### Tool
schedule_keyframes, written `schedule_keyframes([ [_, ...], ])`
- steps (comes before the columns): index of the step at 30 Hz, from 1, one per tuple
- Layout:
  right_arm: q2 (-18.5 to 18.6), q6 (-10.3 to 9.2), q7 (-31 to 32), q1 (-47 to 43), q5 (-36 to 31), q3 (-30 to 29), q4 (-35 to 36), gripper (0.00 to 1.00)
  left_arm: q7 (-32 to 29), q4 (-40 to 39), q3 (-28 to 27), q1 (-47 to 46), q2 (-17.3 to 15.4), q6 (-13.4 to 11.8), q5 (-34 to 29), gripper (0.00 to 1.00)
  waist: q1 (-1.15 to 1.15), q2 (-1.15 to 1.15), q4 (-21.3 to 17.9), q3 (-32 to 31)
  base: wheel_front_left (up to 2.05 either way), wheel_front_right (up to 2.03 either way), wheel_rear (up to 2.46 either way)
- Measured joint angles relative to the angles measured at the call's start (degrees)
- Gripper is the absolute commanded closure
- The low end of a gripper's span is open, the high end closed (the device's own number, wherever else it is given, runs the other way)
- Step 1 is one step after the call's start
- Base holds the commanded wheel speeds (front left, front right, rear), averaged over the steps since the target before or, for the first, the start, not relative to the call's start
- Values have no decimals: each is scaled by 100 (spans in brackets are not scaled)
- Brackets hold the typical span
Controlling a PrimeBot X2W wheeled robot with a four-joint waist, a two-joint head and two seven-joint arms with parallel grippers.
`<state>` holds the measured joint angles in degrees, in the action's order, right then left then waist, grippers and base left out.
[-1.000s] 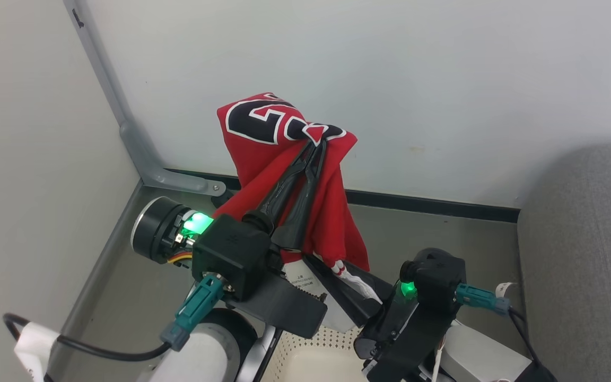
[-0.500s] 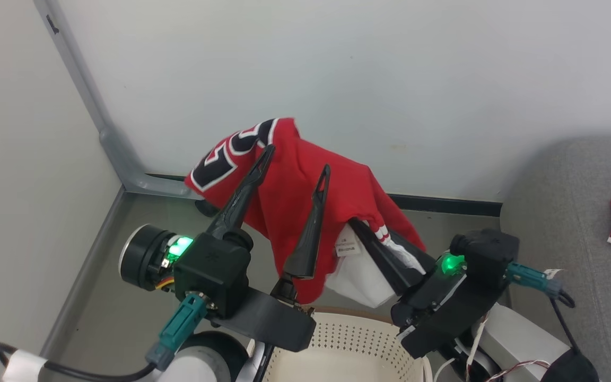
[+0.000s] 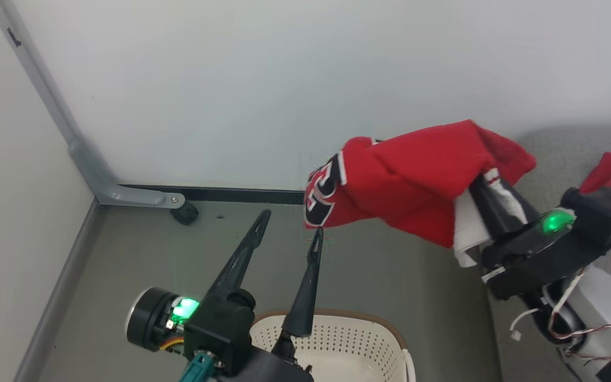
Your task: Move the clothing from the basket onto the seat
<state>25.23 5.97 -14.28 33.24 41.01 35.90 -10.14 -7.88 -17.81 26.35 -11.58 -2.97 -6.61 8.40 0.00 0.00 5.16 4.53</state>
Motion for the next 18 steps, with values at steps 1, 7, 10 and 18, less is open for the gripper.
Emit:
schedule_keyframes([
  [1, 97, 0, -1, 2, 1, -103, -37, 100, 0, -1, 47, 66, -2, -1, -9, 0, 0, 0, -25, 8, 0, 0, 0],
  [7, 737, -1, -1, 29, 70, -755, -422, 100, 62, 56, 277, 316, -13, -2, -153, 0, 0, 0, -150, 103, 0, 0, 0],
  [10, 955, 0, -1, 53, 170, -1027, -591, 100, 102, 118, 404, 442, -15, -3, -162, 0, 0, 0, -216, 168, 0, 0, 0],
  [18, 1506, 9, -1, 408, 349, -1730, -1061, 100, 203, 336, 979, 506, -23, -47, -233, 0, 0, 0, -398, 427, 0, 0, 0],
])
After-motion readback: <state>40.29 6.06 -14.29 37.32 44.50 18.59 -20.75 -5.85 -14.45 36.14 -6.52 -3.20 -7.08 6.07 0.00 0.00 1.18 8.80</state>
